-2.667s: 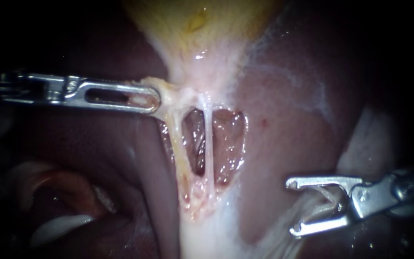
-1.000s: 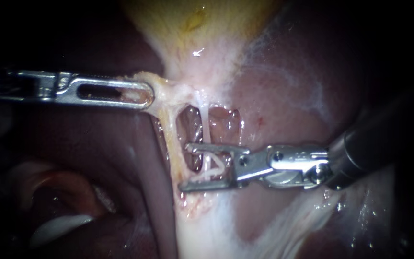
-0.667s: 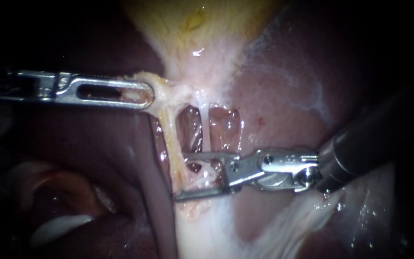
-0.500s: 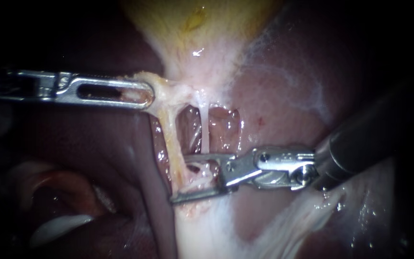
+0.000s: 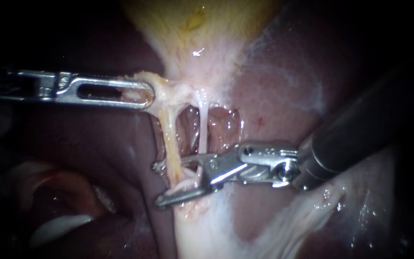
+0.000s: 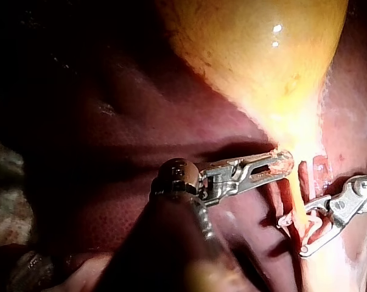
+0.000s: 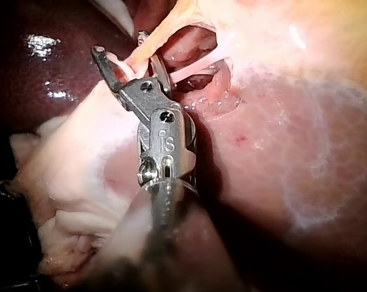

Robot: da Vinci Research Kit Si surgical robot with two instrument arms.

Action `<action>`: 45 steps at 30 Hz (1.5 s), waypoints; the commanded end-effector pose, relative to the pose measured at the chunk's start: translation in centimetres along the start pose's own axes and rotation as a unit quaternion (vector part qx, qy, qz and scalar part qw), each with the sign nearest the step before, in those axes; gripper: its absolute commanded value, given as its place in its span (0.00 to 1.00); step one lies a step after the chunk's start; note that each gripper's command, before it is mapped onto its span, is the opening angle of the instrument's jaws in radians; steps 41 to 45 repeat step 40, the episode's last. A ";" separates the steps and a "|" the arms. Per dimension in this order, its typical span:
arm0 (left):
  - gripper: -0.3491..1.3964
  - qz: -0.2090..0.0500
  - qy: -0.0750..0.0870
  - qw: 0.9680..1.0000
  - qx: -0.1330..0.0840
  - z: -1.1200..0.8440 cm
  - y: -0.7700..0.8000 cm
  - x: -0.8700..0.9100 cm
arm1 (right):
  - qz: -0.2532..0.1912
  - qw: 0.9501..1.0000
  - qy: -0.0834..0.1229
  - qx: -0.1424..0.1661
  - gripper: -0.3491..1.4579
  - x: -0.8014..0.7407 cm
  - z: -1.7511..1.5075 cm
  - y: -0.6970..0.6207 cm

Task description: Clipping first clip left tube

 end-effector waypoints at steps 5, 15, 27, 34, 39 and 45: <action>0.00 0.000 0.000 1.000 0.000 0.00 0.00 0.00 | 0.008 1.000 0.000 0.009 0.42 0.01 0.05 0.06; 0.00 0.000 0.000 1.000 0.000 0.01 0.01 0.00 | 0.049 0.999 -0.001 0.020 0.13 -0.02 -0.05 0.06; 0.00 0.000 0.000 1.000 0.000 0.01 0.01 0.00 | 0.104 0.994 -0.032 0.019 0.00 -0.02 -0.11 0.04; 0.00 0.000 0.000 1.000 0.000 0.01 0.01 0.00 | 0.109 0.993 -0.033 0.021 0.00 -0.02 -0.11 0.03; 0.00 0.000 0.000 1.000 0.000 0.01 0.01 0.00 | 0.109 0.993 -0.033 0.022 0.00 -0.02 -0.11 0.02; 0.00 0.000 0.000 1.000 0.000 0.01 0.01 0.00 | 0.109 0.993 -0.033 0.023 0.00 -0.02 -0.12 0.02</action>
